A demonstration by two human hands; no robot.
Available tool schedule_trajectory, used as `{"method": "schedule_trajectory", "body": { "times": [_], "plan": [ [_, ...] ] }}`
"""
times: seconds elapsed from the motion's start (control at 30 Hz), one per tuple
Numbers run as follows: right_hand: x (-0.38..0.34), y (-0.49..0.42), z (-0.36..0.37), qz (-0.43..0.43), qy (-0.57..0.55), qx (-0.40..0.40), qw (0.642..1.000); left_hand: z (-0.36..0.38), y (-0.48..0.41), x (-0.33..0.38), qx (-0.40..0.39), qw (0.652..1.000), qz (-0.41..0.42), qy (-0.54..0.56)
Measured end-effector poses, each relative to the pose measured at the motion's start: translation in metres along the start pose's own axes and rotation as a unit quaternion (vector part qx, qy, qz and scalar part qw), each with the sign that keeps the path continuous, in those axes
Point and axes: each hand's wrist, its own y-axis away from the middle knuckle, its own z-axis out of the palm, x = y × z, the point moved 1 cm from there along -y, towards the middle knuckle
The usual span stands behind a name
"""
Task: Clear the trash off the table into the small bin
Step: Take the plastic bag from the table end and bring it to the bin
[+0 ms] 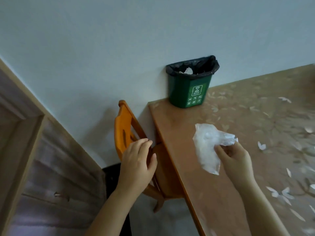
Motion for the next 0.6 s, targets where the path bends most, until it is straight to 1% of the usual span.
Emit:
{"method": "schedule_trajectory", "body": {
  "times": [0.2, 0.47, 0.6],
  "plan": [
    [-0.009, -0.053, 0.006, 0.015, 0.004, 0.045, 0.999, 0.027, -0.076, -0.025, -0.026, 0.999, 0.022, 0.012],
    [-0.039, -0.136, 0.024, 0.015, 0.028, 0.097, 0.995, 0.063, -0.196, -0.057, 0.009, 0.996, 0.069, 0.060],
    [-0.054, -0.188, 0.038, -0.011, 0.032, 0.110, 0.993, 0.091, -0.247, -0.070, 0.007, 0.995, 0.078, 0.065]
  ]
}}
